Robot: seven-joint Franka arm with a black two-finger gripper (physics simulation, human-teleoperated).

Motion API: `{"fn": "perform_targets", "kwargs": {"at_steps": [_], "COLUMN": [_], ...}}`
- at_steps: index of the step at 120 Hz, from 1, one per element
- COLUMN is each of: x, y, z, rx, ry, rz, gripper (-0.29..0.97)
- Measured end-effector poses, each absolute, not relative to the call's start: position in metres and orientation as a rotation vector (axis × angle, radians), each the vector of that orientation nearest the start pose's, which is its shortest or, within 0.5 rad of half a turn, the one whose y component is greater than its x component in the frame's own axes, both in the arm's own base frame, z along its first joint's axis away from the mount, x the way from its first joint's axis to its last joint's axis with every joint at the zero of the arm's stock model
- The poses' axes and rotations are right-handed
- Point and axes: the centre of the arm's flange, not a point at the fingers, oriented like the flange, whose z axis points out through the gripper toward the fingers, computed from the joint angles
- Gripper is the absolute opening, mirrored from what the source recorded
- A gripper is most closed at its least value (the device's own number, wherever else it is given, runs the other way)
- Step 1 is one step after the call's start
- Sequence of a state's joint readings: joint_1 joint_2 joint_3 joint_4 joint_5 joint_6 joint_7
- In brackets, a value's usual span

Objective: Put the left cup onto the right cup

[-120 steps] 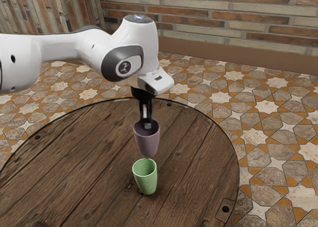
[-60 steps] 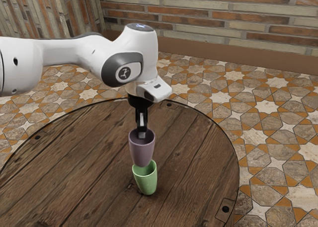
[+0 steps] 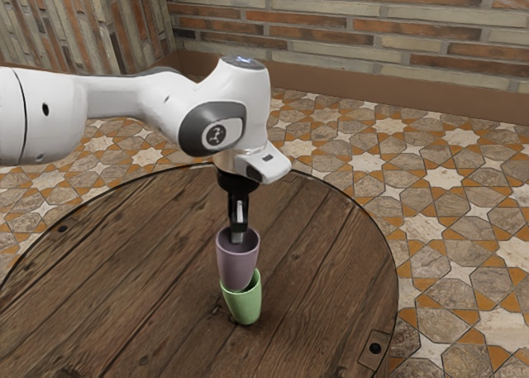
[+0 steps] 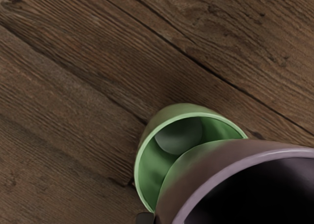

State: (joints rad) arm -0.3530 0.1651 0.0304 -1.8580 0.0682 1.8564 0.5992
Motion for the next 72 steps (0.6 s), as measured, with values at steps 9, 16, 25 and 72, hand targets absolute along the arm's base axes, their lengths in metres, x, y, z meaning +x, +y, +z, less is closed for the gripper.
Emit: {"fn": "perform_targets", "kwargs": {"at_steps": [9, 16, 25, 72], "x": [0.556, 0.558, 0.559, 0.566], "y": [-0.18, -0.18, -0.178, -0.174], "z": [0.413, 0.409, 0.403, 0.372], "rx": [-2.749, -2.753, -2.761, -2.78], "ry": [1.399, 1.394, 1.386, 1.36], "rz": [0.281, 0.287, 0.297, 0.354], "gripper": [-0.1, -0.1, -0.1, -0.1]}}
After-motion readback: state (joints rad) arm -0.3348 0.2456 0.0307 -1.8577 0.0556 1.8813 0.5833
